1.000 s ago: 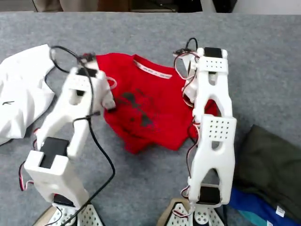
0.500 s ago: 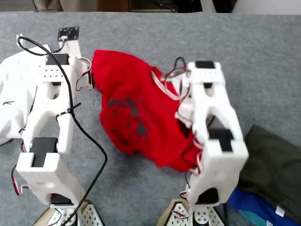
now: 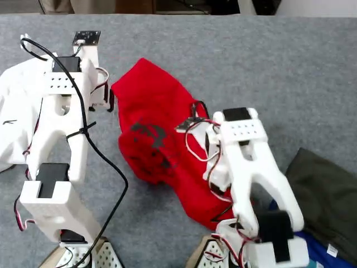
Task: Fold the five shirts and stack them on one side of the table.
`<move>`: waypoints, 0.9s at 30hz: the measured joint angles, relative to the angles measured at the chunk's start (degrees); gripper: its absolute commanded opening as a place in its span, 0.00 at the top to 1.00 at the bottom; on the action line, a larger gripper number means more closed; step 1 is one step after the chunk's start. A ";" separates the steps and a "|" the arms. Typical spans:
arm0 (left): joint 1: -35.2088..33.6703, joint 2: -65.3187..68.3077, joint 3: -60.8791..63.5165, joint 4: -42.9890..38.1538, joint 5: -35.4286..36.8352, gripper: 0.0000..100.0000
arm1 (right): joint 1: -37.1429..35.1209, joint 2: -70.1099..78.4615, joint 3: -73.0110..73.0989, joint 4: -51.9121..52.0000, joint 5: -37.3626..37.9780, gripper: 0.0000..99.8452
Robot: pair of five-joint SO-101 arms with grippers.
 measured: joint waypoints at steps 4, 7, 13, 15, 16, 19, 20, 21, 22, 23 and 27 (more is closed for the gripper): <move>0.00 0.00 1.32 2.11 -0.26 0.84 | 1.05 -5.89 -2.99 2.73 1.49 0.77; 0.35 0.00 5.45 2.55 0.00 0.84 | 2.55 -7.74 -8.35 2.81 1.58 0.77; 6.68 -0.44 18.20 -0.53 8.26 0.84 | 3.08 -3.60 -20.57 2.81 1.58 0.77; 8.09 -2.29 21.45 -2.55 11.87 0.84 | 3.08 -0.26 -24.79 2.81 1.58 0.77; 8.79 -3.60 22.86 -3.52 13.89 0.83 | 3.08 1.49 -27.16 2.81 1.58 0.77; 11.43 -9.14 26.90 -4.75 19.52 0.78 | 3.08 7.30 -35.52 2.81 1.58 0.77; 11.69 -11.16 28.22 -5.80 20.66 0.76 | 2.99 9.85 -39.12 2.73 1.58 0.77; 11.78 -13.36 29.71 -6.59 21.27 0.76 | 2.64 12.57 -42.73 2.64 1.58 0.77; 11.96 -15.38 31.38 -7.74 21.71 0.75 | 2.37 15.74 -46.77 2.20 1.58 0.77; 12.13 -17.41 33.23 -8.79 22.07 0.75 | 1.85 19.43 -50.90 1.32 1.58 0.77; 13.71 -23.12 41.41 -12.57 22.51 0.75 | 0.00 36.31 -67.78 -2.46 -1.93 0.77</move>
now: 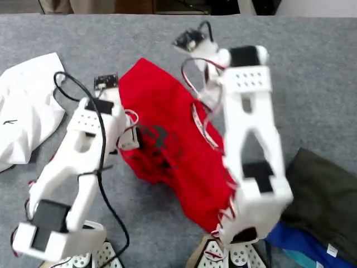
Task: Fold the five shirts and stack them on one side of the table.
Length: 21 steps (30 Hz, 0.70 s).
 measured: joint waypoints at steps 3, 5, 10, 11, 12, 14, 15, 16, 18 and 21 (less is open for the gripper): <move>0.09 -2.64 4.66 -1.49 0.09 0.75 | -1.93 13.54 -13.45 -1.14 -2.55 0.77; 0.09 -3.25 6.68 -1.76 0.09 0.75 | -3.43 22.24 -22.51 -1.41 -3.78 0.77; 2.02 -3.34 10.11 -4.22 -0.18 0.75 | -6.68 42.37 -45.54 -2.37 -7.82 0.77; 2.90 -3.34 10.81 -4.66 -0.97 0.75 | -7.21 45.80 -49.93 -2.99 -8.79 0.77; 4.04 -3.34 11.43 -5.19 -1.76 0.75 | -7.82 49.05 -53.89 -3.52 -9.58 0.77; 5.89 -3.34 12.92 -6.07 -2.55 0.75 | -8.88 54.24 -58.99 -4.48 -10.64 0.77; 6.51 -3.34 13.45 -6.59 -2.73 0.76 | -9.41 55.56 -59.25 -4.48 -10.81 0.77; 6.95 -3.34 13.71 -6.95 -2.90 0.78 | -9.67 56.44 -59.25 -4.48 -11.08 0.77; 7.03 -3.34 13.98 -7.65 -3.08 0.84 | -9.76 56.88 -58.90 -4.31 -11.25 0.80; 6.95 -3.34 14.07 -8.97 -3.16 0.95 | -9.67 56.97 -56.35 -2.90 -11.16 0.91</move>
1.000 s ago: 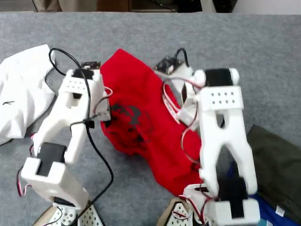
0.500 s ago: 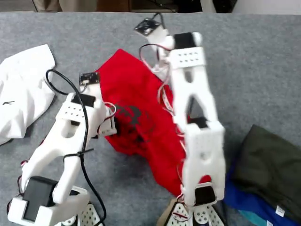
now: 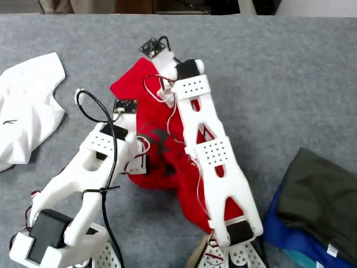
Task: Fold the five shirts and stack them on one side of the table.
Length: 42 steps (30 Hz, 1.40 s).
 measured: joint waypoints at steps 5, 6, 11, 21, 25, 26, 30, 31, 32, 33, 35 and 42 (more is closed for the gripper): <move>-2.90 -0.09 1.32 -3.25 -0.09 0.98 | 2.29 -0.35 1.76 0.62 -0.09 1.00; -3.87 -0.18 1.41 -3.60 -0.09 0.98 | 2.90 -0.35 2.02 1.05 -0.18 1.00; -10.73 -0.18 1.85 -4.75 -0.44 0.98 | 5.63 -0.44 1.67 7.03 -0.18 1.00; -24.44 -0.18 -6.59 0.62 -19.25 0.98 | 15.65 -9.76 14.42 8.35 1.41 1.00; -28.04 -0.18 -17.05 7.47 -25.32 0.98 | 16.53 -20.31 28.04 8.35 4.22 1.00; -28.40 -0.18 -19.60 9.32 -26.20 0.98 | 16.35 -23.47 32.26 8.35 5.19 1.00; -28.57 -0.18 -28.48 15.30 -27.43 0.98 | 15.74 -35.34 49.67 8.35 8.53 1.00; -28.57 -0.18 -30.15 16.62 -27.52 0.98 | 15.56 -38.15 53.54 8.35 9.32 1.00; -28.57 -0.18 -31.38 17.76 -27.60 0.98 | 15.65 -40.79 57.14 8.35 10.02 1.00; -28.57 -0.18 -32.18 18.64 -27.60 0.98 | 15.91 -42.99 60.22 8.35 10.73 0.99; -28.57 -0.18 -32.79 19.78 -27.60 0.98 | 17.23 -46.15 65.05 8.18 12.31 0.99; -27.60 -0.18 -32.44 20.57 -27.60 0.98 | 23.74 -47.38 73.14 6.15 20.04 0.76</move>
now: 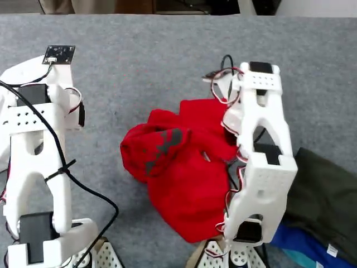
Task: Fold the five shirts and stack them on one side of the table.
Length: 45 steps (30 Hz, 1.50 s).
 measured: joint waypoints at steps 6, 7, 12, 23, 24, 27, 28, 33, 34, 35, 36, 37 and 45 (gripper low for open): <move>3.52 0.00 3.34 -1.58 0.26 0.98 | 0.62 -0.26 -0.35 1.49 0.97 0.69; 3.52 0.00 3.43 -1.76 0.53 0.98 | 0.79 -0.97 -1.41 1.49 0.97 0.69; 3.43 0.00 3.52 -1.76 0.62 0.98 | 2.64 -4.04 -12.75 1.49 -0.18 0.69; 3.60 0.00 3.52 1.14 1.76 0.98 | -4.13 17.85 -39.21 0.26 -17.85 0.86; 3.69 0.00 3.52 1.67 1.76 0.98 | -4.48 20.22 -41.41 0.26 -19.52 0.87; 3.69 0.00 3.52 2.46 2.02 0.98 | -4.57 26.20 -47.91 0.18 -22.33 0.87; 3.69 0.00 3.52 2.55 2.37 0.98 | -4.57 27.96 -50.29 0.18 -22.59 0.87; 3.69 0.00 3.52 2.55 4.84 0.98 | -3.34 34.55 -60.31 0.18 -23.21 0.87; 3.69 0.00 3.52 2.55 5.10 0.98 | -3.34 35.69 -61.54 0.18 -23.30 0.87; 3.69 0.00 3.52 2.55 5.27 0.98 | -3.34 36.84 -62.51 0.09 -23.30 0.87; 3.69 0.00 3.52 2.55 5.36 0.98 | -3.34 37.89 -63.21 -0.53 -23.30 0.87; 3.69 0.00 3.52 2.55 5.45 0.98 | -3.43 39.12 -64.00 -1.41 -23.30 0.87; 3.69 0.00 3.52 2.55 5.63 0.98 | -3.43 43.25 -68.13 -2.90 -23.30 0.84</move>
